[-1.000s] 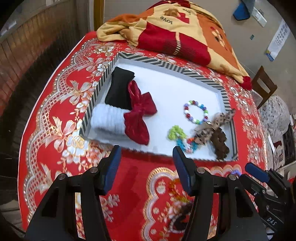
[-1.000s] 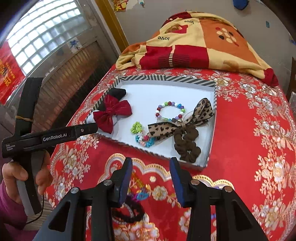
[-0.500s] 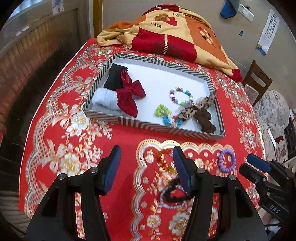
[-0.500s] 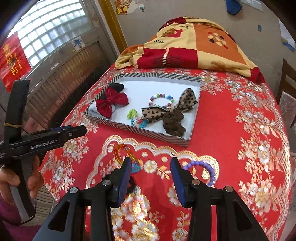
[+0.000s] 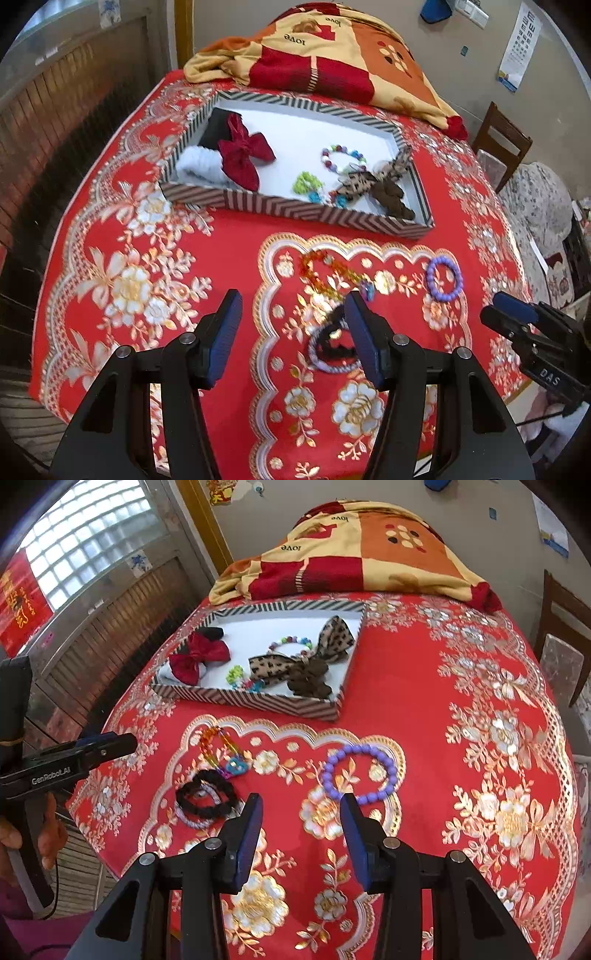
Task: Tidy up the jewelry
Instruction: 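Withdraw both grippers toward the black hair ties and amber bracelet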
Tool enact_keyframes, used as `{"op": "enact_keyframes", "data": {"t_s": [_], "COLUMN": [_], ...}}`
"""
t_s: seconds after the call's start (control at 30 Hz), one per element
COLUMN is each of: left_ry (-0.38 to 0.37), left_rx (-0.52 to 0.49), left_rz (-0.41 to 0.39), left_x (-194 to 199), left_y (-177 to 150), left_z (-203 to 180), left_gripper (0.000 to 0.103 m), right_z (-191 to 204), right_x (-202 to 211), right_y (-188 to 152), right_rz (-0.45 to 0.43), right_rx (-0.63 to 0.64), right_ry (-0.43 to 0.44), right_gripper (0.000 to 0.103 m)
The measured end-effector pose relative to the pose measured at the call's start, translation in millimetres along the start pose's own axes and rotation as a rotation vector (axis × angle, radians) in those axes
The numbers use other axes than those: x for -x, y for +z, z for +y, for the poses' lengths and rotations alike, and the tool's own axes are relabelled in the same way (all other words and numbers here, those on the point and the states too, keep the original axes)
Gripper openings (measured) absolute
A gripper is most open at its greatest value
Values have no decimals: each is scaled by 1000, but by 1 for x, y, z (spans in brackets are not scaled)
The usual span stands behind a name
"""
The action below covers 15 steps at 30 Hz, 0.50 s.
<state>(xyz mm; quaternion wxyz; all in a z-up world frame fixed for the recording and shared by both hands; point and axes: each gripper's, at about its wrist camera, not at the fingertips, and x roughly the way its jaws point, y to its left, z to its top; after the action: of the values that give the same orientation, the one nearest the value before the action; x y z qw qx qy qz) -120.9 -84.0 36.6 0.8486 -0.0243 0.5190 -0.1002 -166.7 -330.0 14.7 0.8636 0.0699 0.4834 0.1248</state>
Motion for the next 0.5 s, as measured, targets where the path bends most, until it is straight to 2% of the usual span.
{"op": "enact_keyframes", "data": {"t_s": [0.2,0.5], "left_ry": [-17,-49], "left_rx": [-35,-68], "left_rz": [22,115], "left_x": [-5,-23], "left_y": [-10,-27], "left_z": [-9,-11], "left_gripper": [58,58], "right_z": [-8,3], "right_x": [-5,-15], "right_y": [-8,-11], "right_rz": [26,55], "right_rx": [-13,18], "right_ry": [-4,40], "right_gripper": [41,41]}}
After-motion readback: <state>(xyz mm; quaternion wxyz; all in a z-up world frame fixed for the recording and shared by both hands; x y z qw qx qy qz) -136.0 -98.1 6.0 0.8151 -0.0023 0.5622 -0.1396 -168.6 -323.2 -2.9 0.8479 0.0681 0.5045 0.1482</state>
